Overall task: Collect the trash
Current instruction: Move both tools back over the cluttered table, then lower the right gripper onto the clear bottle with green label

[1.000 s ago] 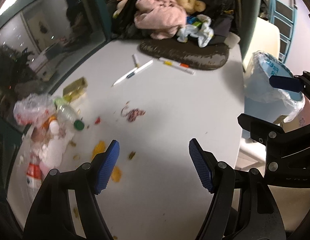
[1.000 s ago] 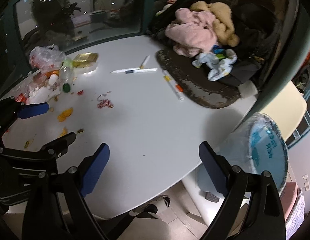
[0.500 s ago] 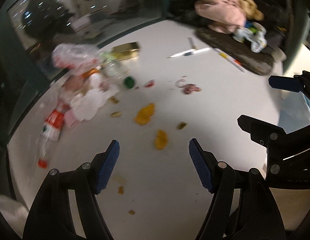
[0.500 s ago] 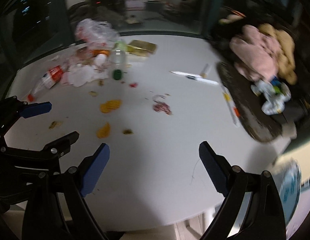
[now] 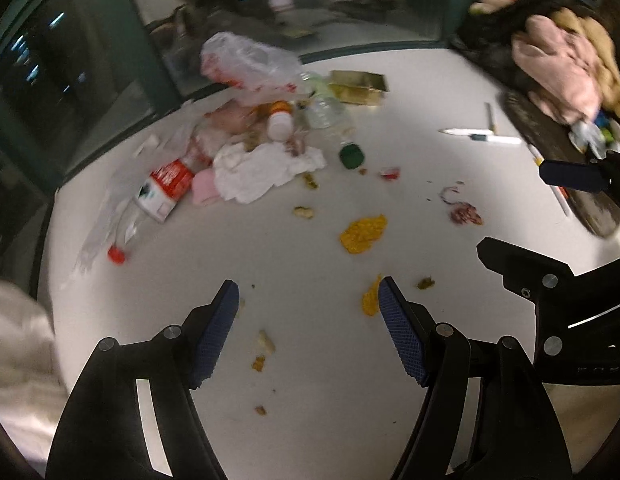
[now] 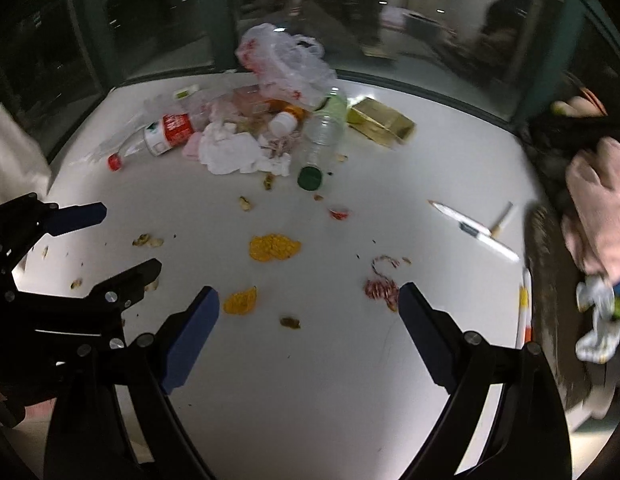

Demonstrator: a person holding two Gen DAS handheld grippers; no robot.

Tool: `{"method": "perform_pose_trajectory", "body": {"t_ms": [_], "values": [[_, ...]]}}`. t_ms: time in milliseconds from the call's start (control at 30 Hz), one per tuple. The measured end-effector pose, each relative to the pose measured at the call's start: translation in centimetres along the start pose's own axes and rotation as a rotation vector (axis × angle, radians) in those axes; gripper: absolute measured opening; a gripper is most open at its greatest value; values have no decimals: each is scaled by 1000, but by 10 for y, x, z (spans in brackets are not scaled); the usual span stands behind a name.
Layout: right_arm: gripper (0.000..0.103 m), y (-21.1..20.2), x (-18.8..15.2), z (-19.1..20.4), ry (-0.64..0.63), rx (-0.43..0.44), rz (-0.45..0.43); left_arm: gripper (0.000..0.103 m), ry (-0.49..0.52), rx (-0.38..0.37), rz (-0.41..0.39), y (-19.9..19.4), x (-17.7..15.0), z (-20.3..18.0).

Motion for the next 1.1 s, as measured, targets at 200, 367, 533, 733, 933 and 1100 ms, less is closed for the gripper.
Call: {"method": "perform_pose_trajectory", "body": {"t_ms": [200,367,533,733,933,1100], "values": [[88,15,10,-14,-47,87,10,69,-81,89,34,4,3,-4],[88,25,12,-22,-22,128,29,69,-117,128,60,10,10,-3],[88,31,17,-22,-8,142,31,69,-137,137,70,14,13,4],[88,40,29,-14,3,124,31,70,-117,121,71,27,21,20],[88,54,47,-6,37,99,36,71,-90,99,60,46,40,41],[88,71,67,0,59,83,34,71,-91,82,57,65,55,57]]}}
Point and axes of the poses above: each gripper's, at about its wrist camera, not at the fingertips, and y roughly the way its jaws point, z to its left, x to its top, the point moved 2 cm from there along y, roughly the way its jaws point, and after that the axes turned 8 degrees about x, right-handed, at the moved point
